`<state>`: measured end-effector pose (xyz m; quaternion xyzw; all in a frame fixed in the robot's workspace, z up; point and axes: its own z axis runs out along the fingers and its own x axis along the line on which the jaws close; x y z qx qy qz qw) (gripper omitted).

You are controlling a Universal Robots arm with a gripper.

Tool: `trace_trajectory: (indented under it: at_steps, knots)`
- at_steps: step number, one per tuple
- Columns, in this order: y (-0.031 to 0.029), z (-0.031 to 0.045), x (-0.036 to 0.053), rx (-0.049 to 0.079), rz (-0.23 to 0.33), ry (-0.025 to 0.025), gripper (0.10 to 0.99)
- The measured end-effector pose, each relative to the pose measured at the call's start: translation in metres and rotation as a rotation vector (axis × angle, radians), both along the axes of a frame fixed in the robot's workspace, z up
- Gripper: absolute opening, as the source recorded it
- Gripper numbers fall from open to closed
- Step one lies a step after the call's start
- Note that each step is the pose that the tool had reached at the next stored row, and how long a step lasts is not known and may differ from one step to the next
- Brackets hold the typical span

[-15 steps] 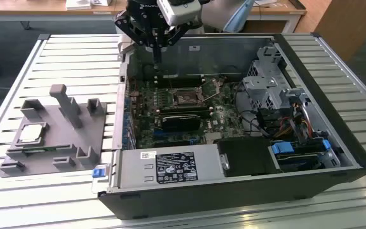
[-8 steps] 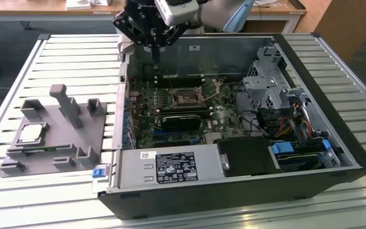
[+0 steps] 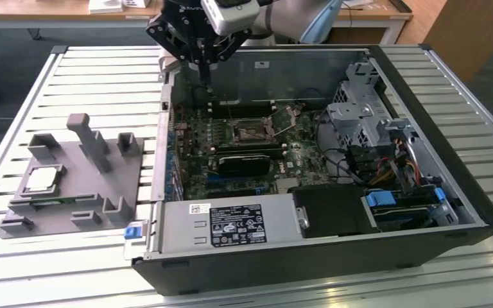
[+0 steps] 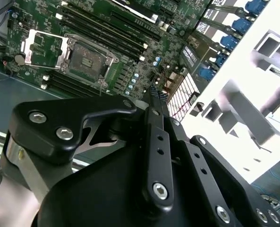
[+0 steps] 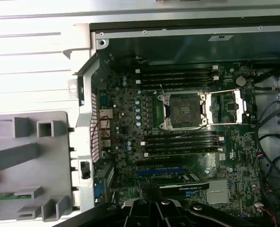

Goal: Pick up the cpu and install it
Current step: 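Reach for the cpu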

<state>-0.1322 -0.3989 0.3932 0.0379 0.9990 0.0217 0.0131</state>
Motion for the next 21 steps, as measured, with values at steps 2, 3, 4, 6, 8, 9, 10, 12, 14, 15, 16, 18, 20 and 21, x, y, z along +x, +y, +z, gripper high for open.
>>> trace_trajectory:
  at_steps: [2,3,4,6,8,9,10,12,14,15,16,18,20,21]
  knots:
    - [0.0000,0.0000,-0.0012,0.000,0.000,0.0001,0.106]
    - [0.0000,0.0000,-0.0018,0.000,0.000,0.0000,0.106]
    - [0.0000,0.0000,-0.0022,0.000,0.000,0.0001,0.106]
    - [0.0000,0.0000,-0.0028,0.000,0.000,0.0001,0.106]
    - [-0.0001,0.0000,-0.0047,0.000,0.000,0.0001,0.106]
    - [0.0000,0.0000,-0.0058,0.000,0.000,0.0001,0.106]
    - [0.0000,-0.0001,-0.0068,0.000,0.000,0.0001,0.106]
    - [0.0000,-0.0001,-0.0084,0.000,0.000,0.0001,0.106]
    - [0.0000,-0.0001,-0.0103,0.000,0.000,0.0001,0.106]
    - [0.0000,-0.0001,-0.0113,0.000,0.000,0.0001,0.106]
    - [0.0000,-0.0002,-0.0126,0.000,0.000,0.0001,0.106]
    - [0.0000,-0.0002,-0.0158,0.000,0.000,0.0000,0.106]
    - [0.0000,-0.0002,-0.0197,0.000,0.000,0.0000,0.106]
    - [0.0000,-0.0003,-0.0214,0.000,0.000,0.0000,0.106]
